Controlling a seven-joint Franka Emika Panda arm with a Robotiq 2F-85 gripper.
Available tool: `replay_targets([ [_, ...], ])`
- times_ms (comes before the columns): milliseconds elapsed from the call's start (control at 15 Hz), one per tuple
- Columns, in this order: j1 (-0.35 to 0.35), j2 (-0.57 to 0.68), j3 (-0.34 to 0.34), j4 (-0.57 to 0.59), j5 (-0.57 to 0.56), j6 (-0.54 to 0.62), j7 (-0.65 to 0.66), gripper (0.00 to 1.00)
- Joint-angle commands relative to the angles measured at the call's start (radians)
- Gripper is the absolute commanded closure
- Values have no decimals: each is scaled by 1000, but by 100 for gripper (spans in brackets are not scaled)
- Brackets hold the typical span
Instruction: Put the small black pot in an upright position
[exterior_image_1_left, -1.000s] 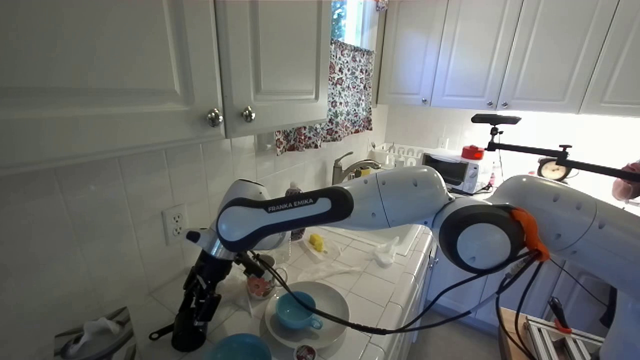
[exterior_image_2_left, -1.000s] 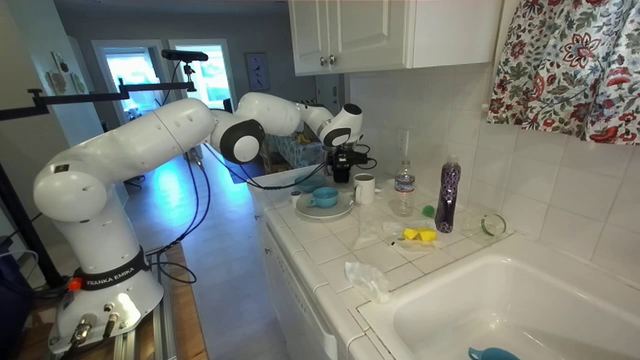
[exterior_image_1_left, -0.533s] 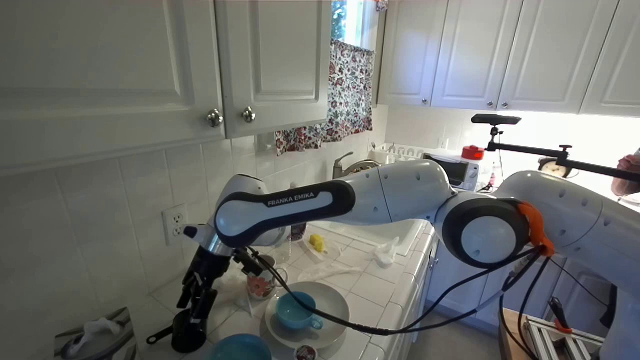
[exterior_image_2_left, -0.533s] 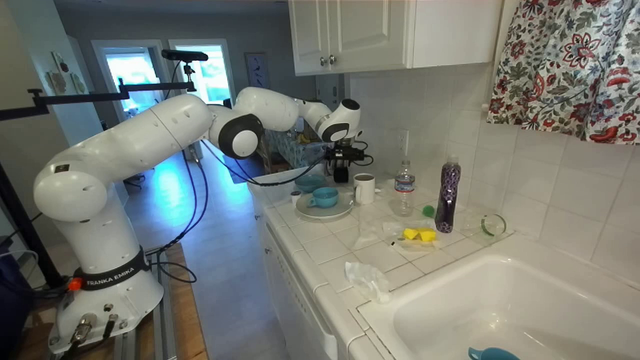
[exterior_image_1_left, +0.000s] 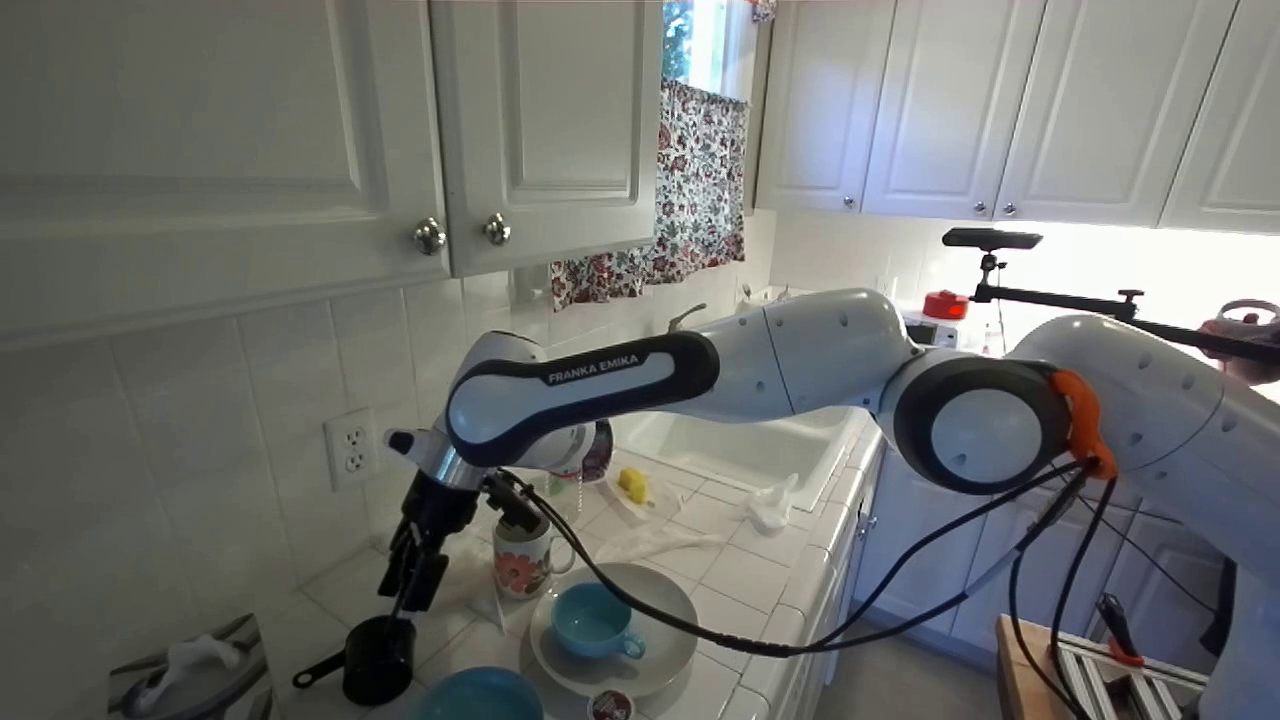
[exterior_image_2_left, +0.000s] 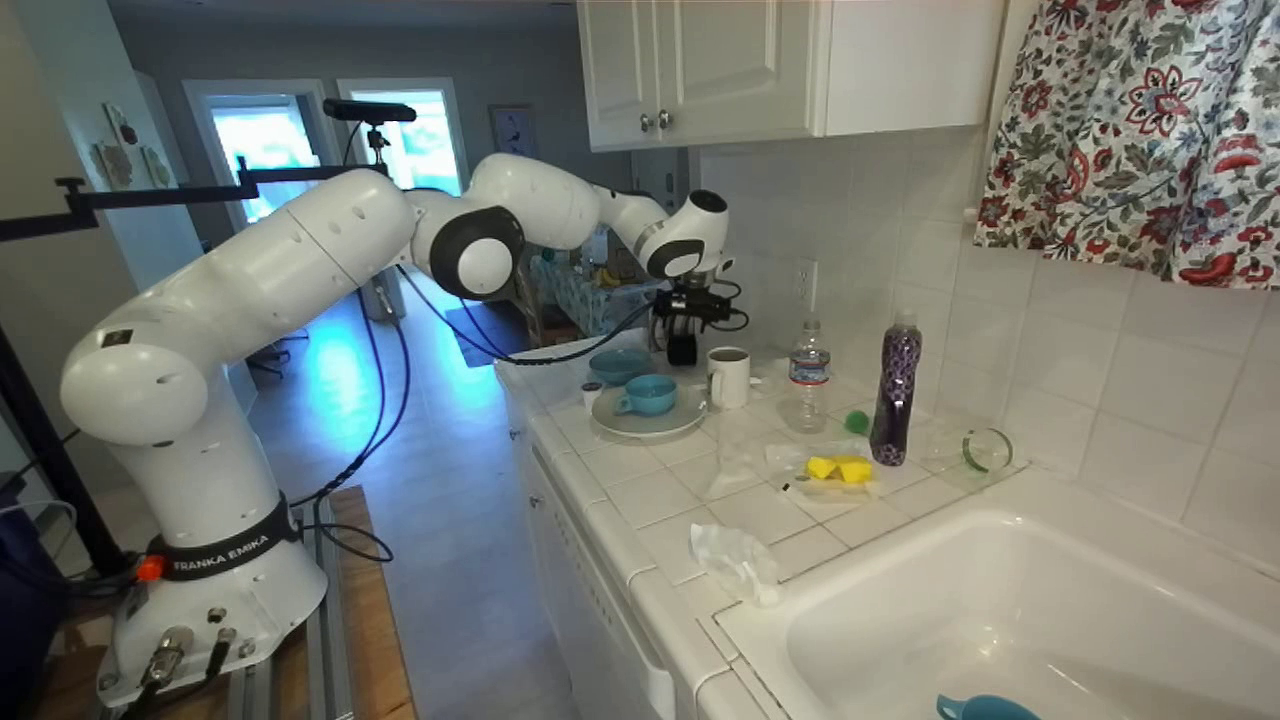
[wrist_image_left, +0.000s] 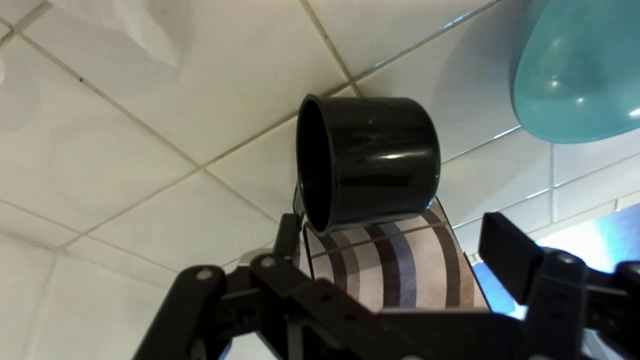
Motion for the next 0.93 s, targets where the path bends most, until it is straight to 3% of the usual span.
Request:
replay_targets([
  [0, -65, -53, 53, -103, 34, -4, 12, 12],
  [333, -114, -32, 101, -115, 52, -17, -4, 19],
  [867, -140, -1, 137, -110, 48, -13, -93, 14],
])
